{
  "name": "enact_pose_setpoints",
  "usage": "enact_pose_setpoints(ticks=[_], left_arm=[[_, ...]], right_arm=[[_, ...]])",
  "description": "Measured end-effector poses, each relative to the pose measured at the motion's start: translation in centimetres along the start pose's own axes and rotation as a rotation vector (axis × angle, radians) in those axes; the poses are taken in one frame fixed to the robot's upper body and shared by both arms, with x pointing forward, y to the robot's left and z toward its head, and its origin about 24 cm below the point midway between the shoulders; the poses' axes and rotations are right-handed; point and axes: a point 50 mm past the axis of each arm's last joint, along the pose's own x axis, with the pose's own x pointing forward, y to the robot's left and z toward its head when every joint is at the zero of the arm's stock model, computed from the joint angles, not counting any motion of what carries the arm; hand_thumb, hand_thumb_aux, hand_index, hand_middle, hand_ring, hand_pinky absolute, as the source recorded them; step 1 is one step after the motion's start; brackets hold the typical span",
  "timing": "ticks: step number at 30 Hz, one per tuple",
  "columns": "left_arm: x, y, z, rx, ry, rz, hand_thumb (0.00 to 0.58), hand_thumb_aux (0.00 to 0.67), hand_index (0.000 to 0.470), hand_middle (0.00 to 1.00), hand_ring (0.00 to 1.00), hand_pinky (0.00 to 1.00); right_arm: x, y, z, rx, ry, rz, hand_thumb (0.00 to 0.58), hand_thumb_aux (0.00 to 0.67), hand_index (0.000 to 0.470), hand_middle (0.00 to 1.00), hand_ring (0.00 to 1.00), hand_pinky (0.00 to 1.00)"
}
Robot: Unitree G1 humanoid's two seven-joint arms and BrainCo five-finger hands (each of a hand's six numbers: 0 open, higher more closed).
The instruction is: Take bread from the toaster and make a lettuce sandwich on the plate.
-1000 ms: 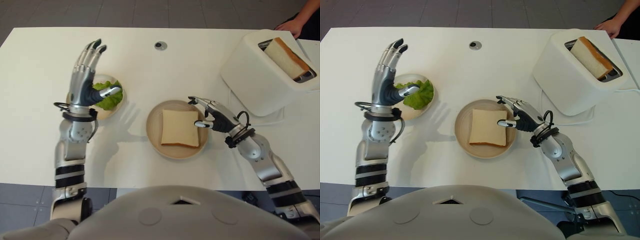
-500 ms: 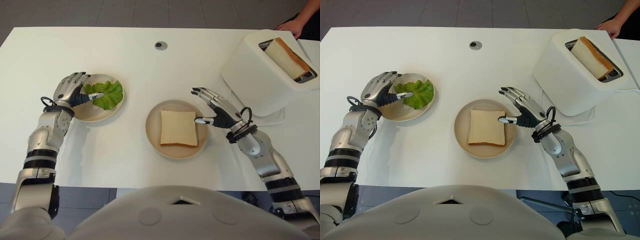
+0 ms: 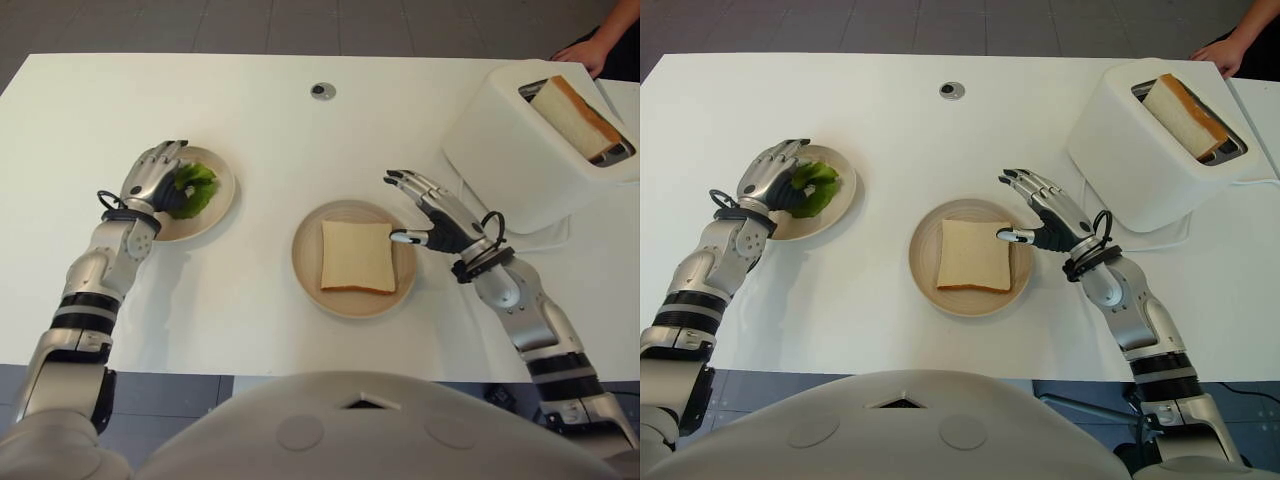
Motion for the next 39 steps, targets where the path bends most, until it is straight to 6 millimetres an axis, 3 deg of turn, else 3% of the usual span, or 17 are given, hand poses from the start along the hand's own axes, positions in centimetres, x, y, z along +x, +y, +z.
enact_pose_setpoints(ticks=[6, 9, 12, 16, 23, 26, 28, 29, 30, 32, 34, 36, 39], left_arm=[[-0.6, 1.9, 2.5, -0.197, -0.135, 0.106, 0.58, 0.67, 0.47, 0.0, 0.0, 0.0], [-1.3, 2.5, 7.8, -0.437, -0.412, 0.074, 0.58, 0.67, 0.47, 0.0, 0.0, 0.0], [-2.9, 0.5, 12.2, -0.568, -0.63, -0.129, 0.58, 0.67, 0.47, 0.0, 0.0, 0.0], [-4.8, -1.2, 16.0, -0.629, -0.838, -0.345, 0.58, 0.67, 0.47, 0.0, 0.0, 0.0], [-3.9, -3.5, 19.5, -0.613, -0.942, -0.489, 0.58, 0.67, 0.47, 0.0, 0.0, 0.0], [-2.6, -4.0, 20.5, -0.595, -0.92, -0.439, 0.58, 0.67, 0.47, 0.0, 0.0, 0.0], [-1.8, -4.1, 21.0, -0.594, -0.894, -0.376, 0.58, 0.67, 0.47, 0.0, 0.0, 0.0], [-1.5, -4.1, 21.2, -0.592, -0.888, -0.354, 0.576, 0.617, 0.433, 0.0, 0.0, 0.0], [-1.3, -4.1, 21.3, -0.595, -0.887, -0.342, 0.0, 0.0, 0.0, 0.0, 0.0, 0.0], [-1.3, -4.5, 21.4, -0.584, -0.891, -0.354, 0.0, 0.0, 0.0, 0.0, 0.0, 0.0], [-1.6, -4.9, 21.2, -0.564, -0.896, -0.369, 0.0, 0.0, 0.0, 0.0, 0.0, 0.0], [-2.0, -5.4, 21.0, -0.561, -0.897, -0.397, 0.0, 0.0, 0.0, 0.0, 0.0, 0.0], [-2.8, -5.8, 20.9, -0.538, -0.921, -0.447, 0.0, 0.0, 0.0, 0.0, 0.0, 0.0]], right_arm=[[0.2, 0.0, -0.2, -0.002, -0.002, -0.014, 0.0, 0.0, 0.0, 0.0, 0.0, 0.0], [0.3, -0.1, -0.2, -0.003, -0.003, -0.025, 0.0, 0.0, 0.0, 0.0, 0.0, 0.0], [0.5, -0.8, -0.3, -0.015, -0.007, -0.054, 0.0, 0.0, 0.0, 0.0, 0.0, 0.0], [0.4, -1.9, -0.8, -0.04, 0.01, -0.088, 0.027, 0.016, 0.011, 0.0, 0.0, 0.0], [0.3, -1.8, -0.9, -0.038, 0.012, -0.091, 0.018, 0.011, 0.007, 0.0, 0.0, 0.0], [0.3, -1.7, -0.9, -0.034, 0.011, -0.089, 0.04, 0.024, 0.017, 0.0, 0.0, 0.0], [0.3, -1.7, -0.9, -0.033, 0.011, -0.088, 0.009, 0.005, 0.004, 0.0, 0.0, 0.0], [0.3, -1.7, -0.9, -0.033, 0.01, -0.089, 0.0, 0.0, 0.0, 0.0, 0.0, 0.0], [0.2, -1.8, -0.9, -0.034, 0.012, -0.093, 0.0, 0.0, 0.0, 0.0, 0.0, 0.0], [-0.1, -2.6, -1.0, -0.045, 0.017, -0.122, 0.0, 0.0, 0.0, 0.0, 0.0, 0.0], [-0.5, -4.7, -0.7, -0.067, 0.007, -0.211, 0.0, 0.0, 0.0, 0.0, 0.0, 0.0], [-1.5, -8.4, -0.5, -0.145, 0.025, -0.371, 0.0, 0.0, 0.0, 0.0, 0.0, 0.0], [-4.1, -16.5, -0.1, -0.365, 0.101, -0.711, 0.0, 0.0, 0.0, 0.0, 0.0, 0.0]])
